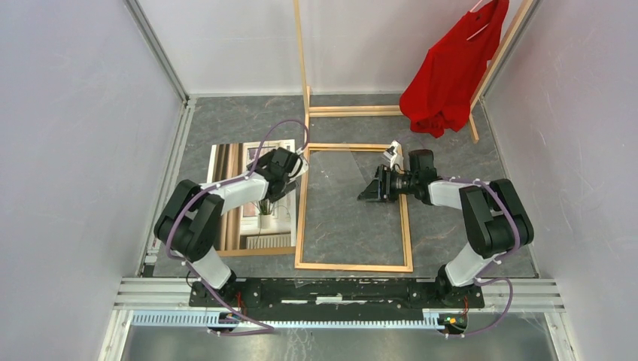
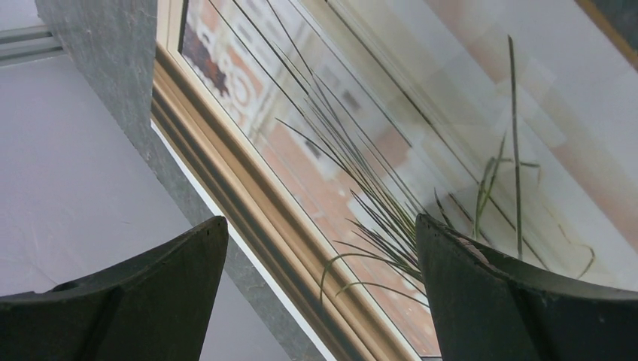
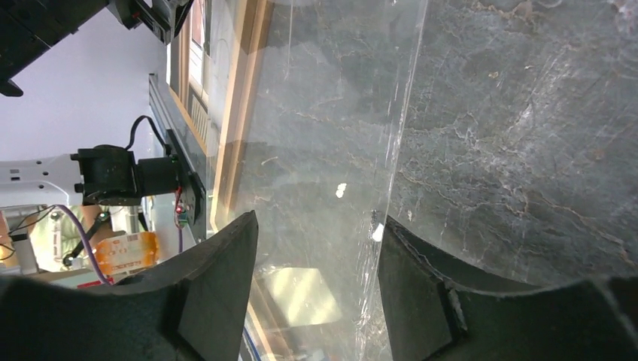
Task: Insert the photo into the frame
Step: Place the photo frame item in the photo frame.
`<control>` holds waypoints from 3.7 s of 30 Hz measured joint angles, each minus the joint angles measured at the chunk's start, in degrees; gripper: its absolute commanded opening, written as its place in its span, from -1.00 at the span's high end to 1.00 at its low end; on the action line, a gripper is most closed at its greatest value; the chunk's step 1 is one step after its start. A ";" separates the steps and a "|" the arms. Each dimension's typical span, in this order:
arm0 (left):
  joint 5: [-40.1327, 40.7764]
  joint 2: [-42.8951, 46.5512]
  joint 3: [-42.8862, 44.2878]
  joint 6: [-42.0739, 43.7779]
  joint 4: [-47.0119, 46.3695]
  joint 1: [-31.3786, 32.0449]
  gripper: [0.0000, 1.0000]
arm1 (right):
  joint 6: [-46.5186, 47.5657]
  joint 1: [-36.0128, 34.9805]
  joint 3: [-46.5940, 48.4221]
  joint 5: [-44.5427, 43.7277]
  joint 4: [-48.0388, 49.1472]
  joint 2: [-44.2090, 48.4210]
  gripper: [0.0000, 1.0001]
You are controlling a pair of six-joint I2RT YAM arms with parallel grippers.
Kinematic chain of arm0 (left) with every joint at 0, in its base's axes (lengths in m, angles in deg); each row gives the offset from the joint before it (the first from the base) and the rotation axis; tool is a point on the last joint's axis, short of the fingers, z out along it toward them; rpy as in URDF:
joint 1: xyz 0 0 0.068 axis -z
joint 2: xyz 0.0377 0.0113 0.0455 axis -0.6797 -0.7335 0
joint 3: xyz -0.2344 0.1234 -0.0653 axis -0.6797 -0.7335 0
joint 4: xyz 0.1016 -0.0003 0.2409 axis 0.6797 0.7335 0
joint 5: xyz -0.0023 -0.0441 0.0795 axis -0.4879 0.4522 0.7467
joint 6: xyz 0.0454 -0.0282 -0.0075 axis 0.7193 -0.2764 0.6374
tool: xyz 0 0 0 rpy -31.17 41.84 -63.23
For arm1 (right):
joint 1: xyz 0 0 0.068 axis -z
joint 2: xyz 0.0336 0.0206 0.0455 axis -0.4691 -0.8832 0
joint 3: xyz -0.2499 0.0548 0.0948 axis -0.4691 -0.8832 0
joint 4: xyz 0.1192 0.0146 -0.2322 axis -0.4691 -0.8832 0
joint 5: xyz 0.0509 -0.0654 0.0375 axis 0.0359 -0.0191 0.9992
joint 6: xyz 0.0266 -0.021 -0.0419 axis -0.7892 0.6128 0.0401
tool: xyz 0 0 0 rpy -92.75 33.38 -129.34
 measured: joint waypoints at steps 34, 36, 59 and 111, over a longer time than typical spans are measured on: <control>-9.42 -6.12 19.19 -5.70 11.41 -8.09 -1.00 | -8.63 8.39 -18.38 -10.88 7.32 20.83 1.00; -10.01 -7.17 18.97 -6.19 11.91 -7.06 -1.00 | -7.74 9.31 -18.29 -10.80 6.19 20.90 1.00; -10.84 -10.95 18.95 -7.37 11.41 -2.89 -1.00 | 2.01 12.00 -10.71 -8.74 -11.41 22.43 1.00; -12.61 -12.48 18.95 -10.97 10.08 0.76 -0.97 | -5.03 14.73 -18.82 -8.63 0.87 26.56 0.29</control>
